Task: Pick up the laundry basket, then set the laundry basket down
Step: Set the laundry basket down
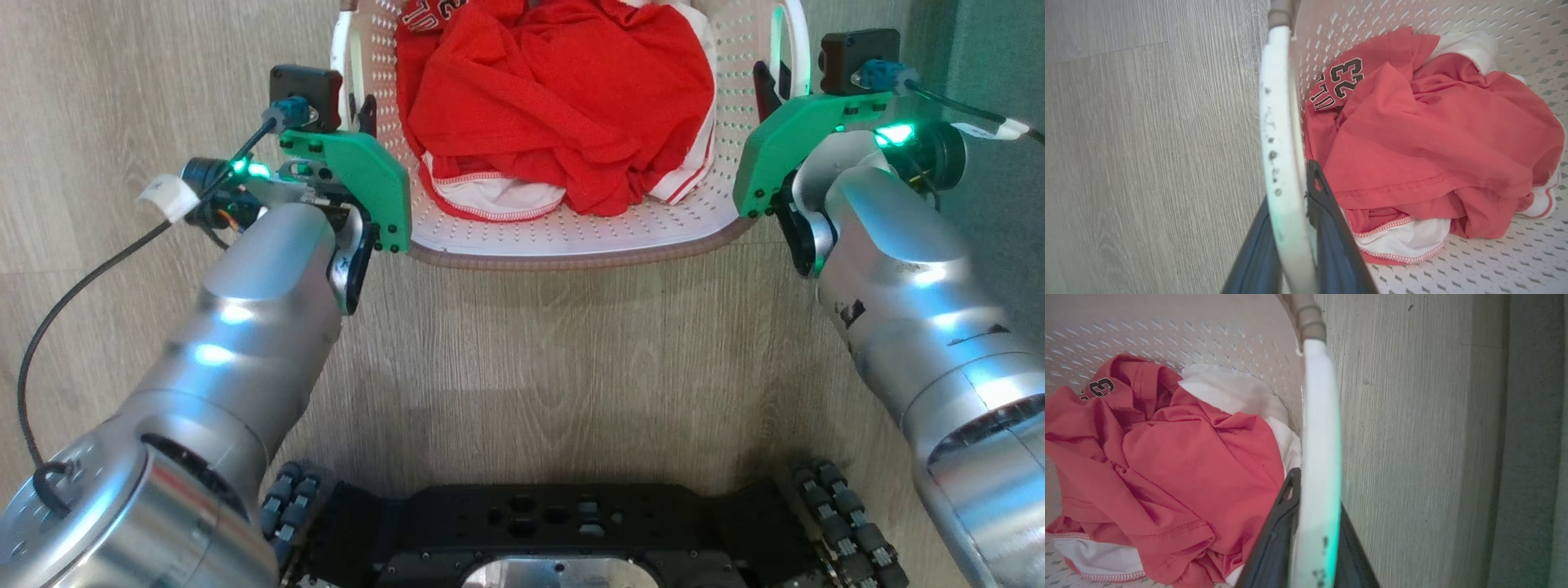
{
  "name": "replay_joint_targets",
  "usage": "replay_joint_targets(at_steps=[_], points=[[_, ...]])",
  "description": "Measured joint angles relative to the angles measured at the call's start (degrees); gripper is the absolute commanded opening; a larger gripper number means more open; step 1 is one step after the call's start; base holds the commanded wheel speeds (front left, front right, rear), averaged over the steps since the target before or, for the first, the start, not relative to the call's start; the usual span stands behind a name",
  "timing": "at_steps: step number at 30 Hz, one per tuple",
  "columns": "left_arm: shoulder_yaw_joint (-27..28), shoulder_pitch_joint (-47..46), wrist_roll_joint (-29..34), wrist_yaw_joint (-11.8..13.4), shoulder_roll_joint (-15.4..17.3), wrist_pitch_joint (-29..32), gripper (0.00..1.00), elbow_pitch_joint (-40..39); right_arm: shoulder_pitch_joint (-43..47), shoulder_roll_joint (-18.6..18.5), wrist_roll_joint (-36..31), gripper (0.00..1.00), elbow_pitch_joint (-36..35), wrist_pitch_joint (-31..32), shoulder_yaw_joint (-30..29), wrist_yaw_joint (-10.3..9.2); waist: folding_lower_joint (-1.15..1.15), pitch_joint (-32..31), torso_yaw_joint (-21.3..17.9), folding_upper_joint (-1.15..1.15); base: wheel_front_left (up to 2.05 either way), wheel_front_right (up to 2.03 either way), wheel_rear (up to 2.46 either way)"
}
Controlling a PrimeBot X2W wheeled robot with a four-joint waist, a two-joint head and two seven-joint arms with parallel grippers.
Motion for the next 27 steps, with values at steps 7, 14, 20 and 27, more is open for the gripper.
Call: replay_joint_targets(at_steps=[7, 14, 20, 27], points=[[1.3, -0.24, 1.1, 0.33, 0.1, -0.32, 0.0, 0.02, 0.0, -0.29, -0.98, 0.49, -0.21, -0.03, 0.01, 0.0, 0.0, 0.22, -0.13, 0.0, 0.0, 0.0, 0.0], [2.56, -0.19, 1.51, 1.08, 0.1, -0.3, 0.48, 0.09, 0.0, -0.57, -1.16, 1.0, -0.87, -0.03, -0.15, 0.0, 0.0, 0.06, -0.27, 0.0, 0.0, 0.0, 0.0], [4.79, 0.32, 2.44, 2.03, 0.38, -0.3, 1.0, -0.16, 0.01, -0.58, -2.79, 1.0, -1.93, -0.03, -1.33, -0.01, 0.0, -1.31, -0.44, 0.0, 0.0, 0.0, 0.0], [7.25, 2.81, 3.57, 2.4, 0.7, -0.3, 1.0, -2.34, 0.3, -0.58, -3.63, 1.0, -4.59, -0.03, -2.12, -0.01, 0.0, -4.24, -0.71, 0.0, 0.0, 0.0, 0.0]])
